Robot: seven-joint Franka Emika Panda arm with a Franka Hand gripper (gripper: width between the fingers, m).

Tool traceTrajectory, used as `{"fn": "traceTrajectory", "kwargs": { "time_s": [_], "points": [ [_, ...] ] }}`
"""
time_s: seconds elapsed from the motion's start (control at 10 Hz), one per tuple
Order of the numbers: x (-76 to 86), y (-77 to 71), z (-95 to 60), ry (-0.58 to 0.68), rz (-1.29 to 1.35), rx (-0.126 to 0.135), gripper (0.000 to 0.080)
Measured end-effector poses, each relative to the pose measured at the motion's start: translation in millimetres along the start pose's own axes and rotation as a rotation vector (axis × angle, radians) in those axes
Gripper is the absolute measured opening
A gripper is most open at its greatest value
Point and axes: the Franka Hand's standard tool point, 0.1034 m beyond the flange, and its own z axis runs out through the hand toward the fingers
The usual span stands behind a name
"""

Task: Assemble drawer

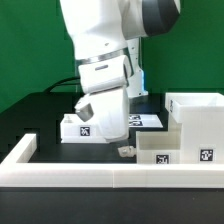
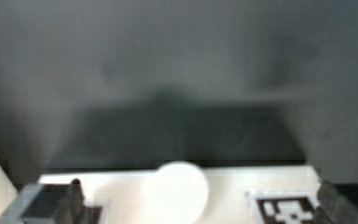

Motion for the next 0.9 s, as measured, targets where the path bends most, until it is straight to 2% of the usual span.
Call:
{"fn": "traceTrajectory", "kwargs": {
  "time_s": [0.5, 0.6, 0.7, 0.9],
  "points": [
    [0.7, -0.9, 1.5, -0.006, -0.007, 0.004, 0.0649],
    [1.6, -1.0, 4.3, -0.008, -0.063, -0.011, 0.0649],
    [10.4, -1.5, 6.8, -0.010, -0.084, -0.009, 0.0649],
    [44.6, -3.1, 14.1, -0.018, -0.125, 0.009, 0.0649]
  ]
}}
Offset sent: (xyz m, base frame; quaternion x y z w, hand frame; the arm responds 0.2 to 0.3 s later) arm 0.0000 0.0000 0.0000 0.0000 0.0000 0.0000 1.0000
